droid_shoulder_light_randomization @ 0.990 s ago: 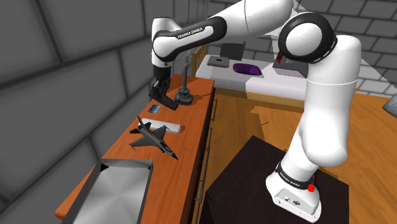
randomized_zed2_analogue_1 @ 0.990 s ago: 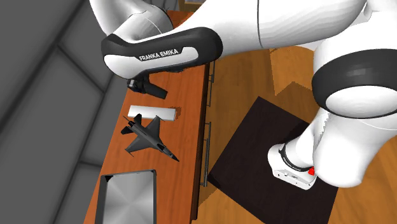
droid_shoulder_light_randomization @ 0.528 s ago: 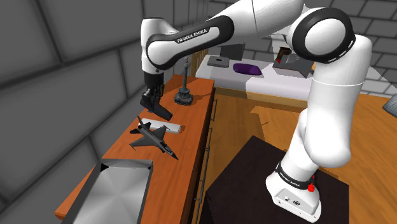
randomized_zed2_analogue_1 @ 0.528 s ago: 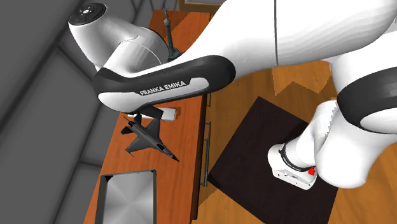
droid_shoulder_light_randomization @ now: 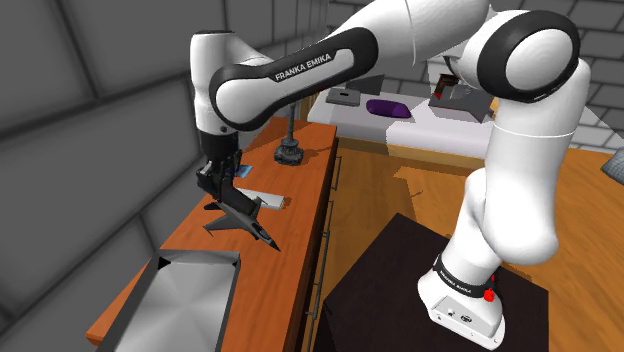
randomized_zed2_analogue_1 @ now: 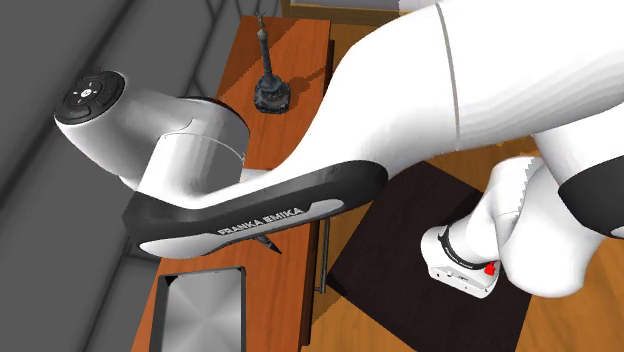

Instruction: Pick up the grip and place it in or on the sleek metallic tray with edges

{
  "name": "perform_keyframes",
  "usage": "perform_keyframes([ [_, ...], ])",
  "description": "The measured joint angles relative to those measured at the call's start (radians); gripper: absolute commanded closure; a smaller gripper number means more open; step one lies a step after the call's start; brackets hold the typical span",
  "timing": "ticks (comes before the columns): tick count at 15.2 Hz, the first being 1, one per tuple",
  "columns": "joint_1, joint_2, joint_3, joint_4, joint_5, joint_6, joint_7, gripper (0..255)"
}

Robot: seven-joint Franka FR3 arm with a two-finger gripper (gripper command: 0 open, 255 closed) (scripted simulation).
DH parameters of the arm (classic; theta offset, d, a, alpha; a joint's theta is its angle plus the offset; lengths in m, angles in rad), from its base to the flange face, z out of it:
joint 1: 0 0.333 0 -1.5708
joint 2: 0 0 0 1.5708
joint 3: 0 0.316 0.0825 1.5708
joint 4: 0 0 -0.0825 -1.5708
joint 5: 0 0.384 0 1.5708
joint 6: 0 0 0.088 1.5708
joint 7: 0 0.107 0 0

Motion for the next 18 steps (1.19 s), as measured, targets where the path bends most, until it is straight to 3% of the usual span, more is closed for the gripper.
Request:
perform_keyframes([
  [6,0.085,0.027,0.046,0.035,-0.024,-0.005,0.14,255],
  [15,0.223,0.141,0.1,0.197,-0.076,-0.053,0.344,255],
  [18,0.239,0.159,0.104,0.195,-0.083,-0.035,0.367,255],
])
